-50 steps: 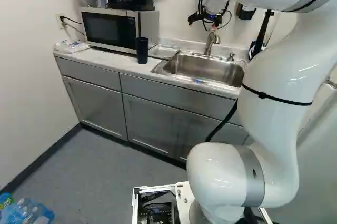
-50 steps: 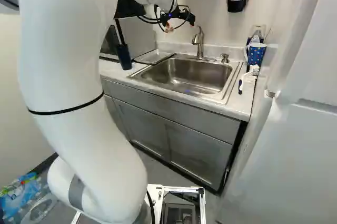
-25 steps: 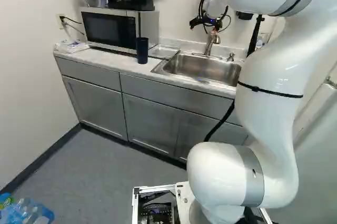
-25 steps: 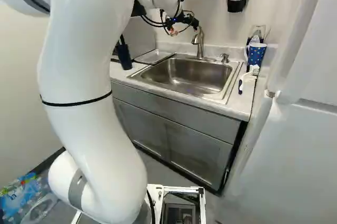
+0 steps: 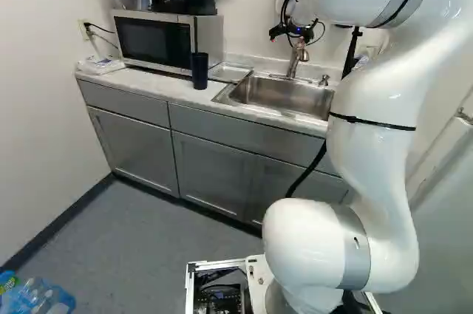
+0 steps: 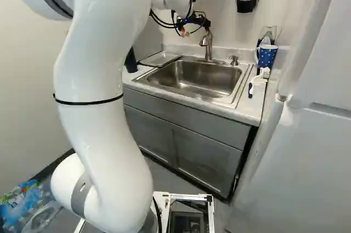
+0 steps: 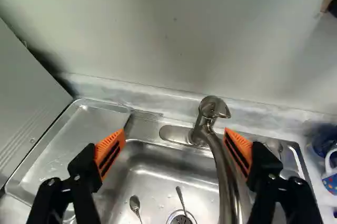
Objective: Rinse the cup and place it in the tray
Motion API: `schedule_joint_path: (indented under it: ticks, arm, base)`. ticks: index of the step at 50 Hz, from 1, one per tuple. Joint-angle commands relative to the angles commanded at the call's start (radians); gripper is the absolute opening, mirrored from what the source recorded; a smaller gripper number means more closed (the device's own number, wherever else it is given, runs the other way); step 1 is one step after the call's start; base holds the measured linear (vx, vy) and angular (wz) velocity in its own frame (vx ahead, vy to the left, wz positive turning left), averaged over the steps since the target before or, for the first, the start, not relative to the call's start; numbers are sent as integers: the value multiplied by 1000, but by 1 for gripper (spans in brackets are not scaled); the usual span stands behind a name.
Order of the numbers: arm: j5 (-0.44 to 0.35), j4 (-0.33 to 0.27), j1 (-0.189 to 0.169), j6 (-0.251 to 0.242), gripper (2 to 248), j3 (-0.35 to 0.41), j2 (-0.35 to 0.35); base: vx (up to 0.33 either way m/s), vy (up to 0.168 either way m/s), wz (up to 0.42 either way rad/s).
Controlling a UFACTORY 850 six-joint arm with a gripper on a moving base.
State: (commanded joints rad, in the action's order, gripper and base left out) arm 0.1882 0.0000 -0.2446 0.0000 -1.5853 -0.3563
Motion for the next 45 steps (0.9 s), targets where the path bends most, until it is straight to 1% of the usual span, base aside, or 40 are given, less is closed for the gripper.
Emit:
schedule_joint_path:
  ticks: [9, 33, 45]
  arm:
    - [-13, 0, -4, 0, 247, -23, -19]
    - [-74, 0, -4, 0, 247, -23, -19]
    - [-78, 0, -3, 0, 247, -22, -19]
  base:
    - [0, 0, 0]
    - [0, 0, 0]
    - [0, 0, 0]
